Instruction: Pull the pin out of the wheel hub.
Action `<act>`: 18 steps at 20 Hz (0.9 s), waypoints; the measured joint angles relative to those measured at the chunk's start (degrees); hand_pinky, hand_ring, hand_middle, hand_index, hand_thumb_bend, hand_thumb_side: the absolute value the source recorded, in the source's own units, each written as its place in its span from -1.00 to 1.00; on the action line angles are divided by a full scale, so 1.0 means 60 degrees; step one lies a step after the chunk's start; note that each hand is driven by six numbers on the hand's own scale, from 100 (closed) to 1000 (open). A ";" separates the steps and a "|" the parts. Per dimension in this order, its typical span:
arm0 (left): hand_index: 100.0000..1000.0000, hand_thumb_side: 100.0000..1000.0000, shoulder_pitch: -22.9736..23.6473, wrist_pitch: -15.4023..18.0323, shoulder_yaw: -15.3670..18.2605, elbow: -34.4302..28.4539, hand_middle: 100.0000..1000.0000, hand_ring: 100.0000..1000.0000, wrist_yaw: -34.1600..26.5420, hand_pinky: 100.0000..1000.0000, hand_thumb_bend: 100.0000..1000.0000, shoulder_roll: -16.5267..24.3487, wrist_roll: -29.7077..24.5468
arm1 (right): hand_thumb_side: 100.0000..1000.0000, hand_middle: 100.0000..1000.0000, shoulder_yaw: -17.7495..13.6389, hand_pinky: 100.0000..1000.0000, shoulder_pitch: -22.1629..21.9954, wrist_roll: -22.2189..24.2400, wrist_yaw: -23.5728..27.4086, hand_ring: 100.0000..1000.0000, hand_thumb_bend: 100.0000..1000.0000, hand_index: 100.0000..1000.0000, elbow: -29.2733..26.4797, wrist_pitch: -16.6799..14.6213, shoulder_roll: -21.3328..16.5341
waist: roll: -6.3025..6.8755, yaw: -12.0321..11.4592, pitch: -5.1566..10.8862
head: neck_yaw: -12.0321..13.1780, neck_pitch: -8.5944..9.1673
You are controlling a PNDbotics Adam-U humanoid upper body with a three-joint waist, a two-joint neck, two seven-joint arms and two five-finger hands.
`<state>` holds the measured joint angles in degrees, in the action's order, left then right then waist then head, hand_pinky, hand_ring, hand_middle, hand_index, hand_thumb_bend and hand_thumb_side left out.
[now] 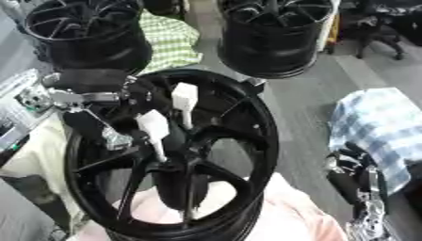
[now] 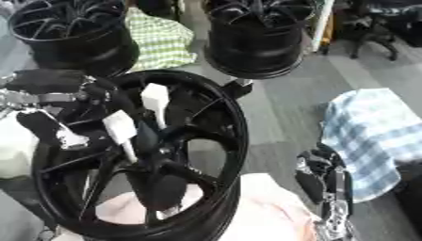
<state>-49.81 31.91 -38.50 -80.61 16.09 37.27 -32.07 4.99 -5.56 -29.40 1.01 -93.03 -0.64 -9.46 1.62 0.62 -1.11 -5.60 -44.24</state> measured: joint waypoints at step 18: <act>0.75 0.10 -0.0035 0.0002 0.0110 0.1130 0.43 -1.00 0.1705 -0.06 -0.56 -0.0421 0.0002 | -0.84 0.36 0.0000 0.38 0.0006 0.0009 0.0000 0.23 -1.00 0.61 0.0003 0.0009 0.0000 | -0.0005 -0.0003 0.0000 | -0.0022 0.0000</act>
<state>-50.02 31.92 -37.84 -73.83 26.32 34.75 -32.06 4.99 -5.53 -29.35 1.01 -93.02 -0.59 -9.46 1.60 0.60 -1.11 -5.73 -44.24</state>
